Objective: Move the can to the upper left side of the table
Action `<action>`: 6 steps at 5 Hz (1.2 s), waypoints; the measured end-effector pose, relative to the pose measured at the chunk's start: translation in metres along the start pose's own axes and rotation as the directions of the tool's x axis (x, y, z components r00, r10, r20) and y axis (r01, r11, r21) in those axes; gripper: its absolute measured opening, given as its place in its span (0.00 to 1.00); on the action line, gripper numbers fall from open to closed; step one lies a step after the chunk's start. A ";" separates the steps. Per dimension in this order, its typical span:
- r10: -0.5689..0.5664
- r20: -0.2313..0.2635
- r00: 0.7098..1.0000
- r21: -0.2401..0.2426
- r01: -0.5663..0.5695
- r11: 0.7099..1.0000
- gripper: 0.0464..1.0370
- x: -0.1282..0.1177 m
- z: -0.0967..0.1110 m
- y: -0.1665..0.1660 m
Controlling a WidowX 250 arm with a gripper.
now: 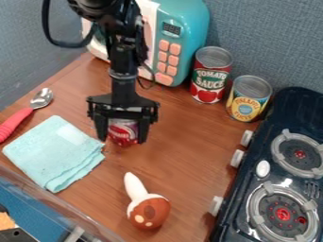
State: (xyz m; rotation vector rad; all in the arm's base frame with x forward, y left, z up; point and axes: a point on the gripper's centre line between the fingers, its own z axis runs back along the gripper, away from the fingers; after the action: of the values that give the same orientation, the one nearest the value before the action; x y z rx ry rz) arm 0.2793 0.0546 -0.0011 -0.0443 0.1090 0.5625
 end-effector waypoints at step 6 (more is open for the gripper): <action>0.201 -0.024 0.979 -0.061 -0.203 0.977 0.96 0.085 0.024 0.062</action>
State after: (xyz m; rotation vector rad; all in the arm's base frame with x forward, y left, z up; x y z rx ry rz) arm 0.3196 0.1534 0.0119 -0.1011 0.1140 0.7691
